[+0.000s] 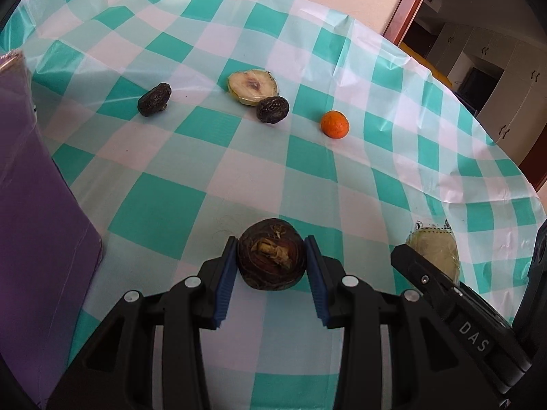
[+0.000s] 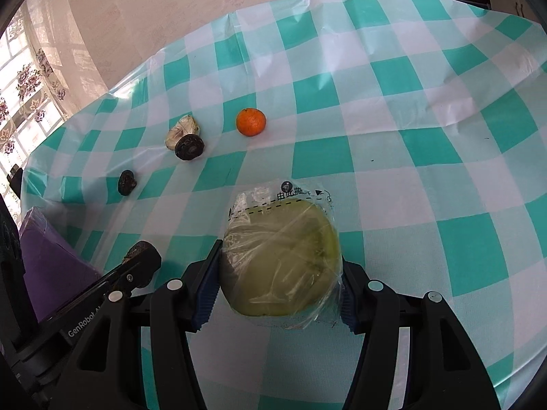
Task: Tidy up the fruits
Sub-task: 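Carry the dark fruit and wrapped cabbage half over the purple-rimmed box with both tools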
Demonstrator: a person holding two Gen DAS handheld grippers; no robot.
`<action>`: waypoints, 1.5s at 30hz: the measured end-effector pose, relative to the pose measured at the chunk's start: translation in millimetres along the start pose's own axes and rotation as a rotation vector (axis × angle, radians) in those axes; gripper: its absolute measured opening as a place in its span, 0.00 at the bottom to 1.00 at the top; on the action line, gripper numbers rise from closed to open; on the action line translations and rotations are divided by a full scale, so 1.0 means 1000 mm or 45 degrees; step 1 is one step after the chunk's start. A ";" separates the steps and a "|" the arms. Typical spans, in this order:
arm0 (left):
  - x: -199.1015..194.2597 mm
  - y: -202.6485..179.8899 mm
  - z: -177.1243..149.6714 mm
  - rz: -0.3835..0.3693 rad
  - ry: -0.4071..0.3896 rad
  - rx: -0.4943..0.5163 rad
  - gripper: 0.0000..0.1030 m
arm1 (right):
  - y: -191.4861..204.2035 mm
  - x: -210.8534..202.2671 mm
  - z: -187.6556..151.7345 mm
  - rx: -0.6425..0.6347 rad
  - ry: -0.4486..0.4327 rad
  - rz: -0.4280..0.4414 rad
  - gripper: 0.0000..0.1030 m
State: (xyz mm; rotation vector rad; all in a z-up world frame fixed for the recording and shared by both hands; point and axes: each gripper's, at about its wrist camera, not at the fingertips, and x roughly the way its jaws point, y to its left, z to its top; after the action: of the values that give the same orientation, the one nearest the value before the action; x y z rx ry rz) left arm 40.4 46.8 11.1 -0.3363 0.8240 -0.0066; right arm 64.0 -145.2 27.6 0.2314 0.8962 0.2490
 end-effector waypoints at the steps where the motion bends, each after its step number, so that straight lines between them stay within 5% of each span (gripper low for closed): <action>1: -0.005 0.000 -0.005 -0.001 -0.005 0.010 0.38 | 0.001 -0.005 -0.006 -0.001 0.004 0.000 0.56; 15: -0.086 -0.002 -0.069 -0.045 -0.190 0.146 0.38 | 0.021 -0.063 -0.071 -0.097 -0.006 0.026 0.56; 23: -0.174 -0.026 -0.093 0.064 -0.499 0.316 0.38 | 0.046 -0.122 -0.071 -0.149 -0.252 0.066 0.56; 31: -0.247 -0.009 -0.081 0.205 -0.652 0.303 0.38 | 0.103 -0.156 -0.063 -0.265 -0.342 0.195 0.56; 45: -0.295 0.099 -0.059 0.499 -0.574 0.207 0.38 | 0.223 -0.164 -0.073 -0.579 -0.292 0.396 0.56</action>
State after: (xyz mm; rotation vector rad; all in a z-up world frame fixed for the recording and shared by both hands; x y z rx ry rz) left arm -215.8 163.6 156.3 -0.0132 0.4264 0.3549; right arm -118.1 22.3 172.3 -0.0266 0.5539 0.6916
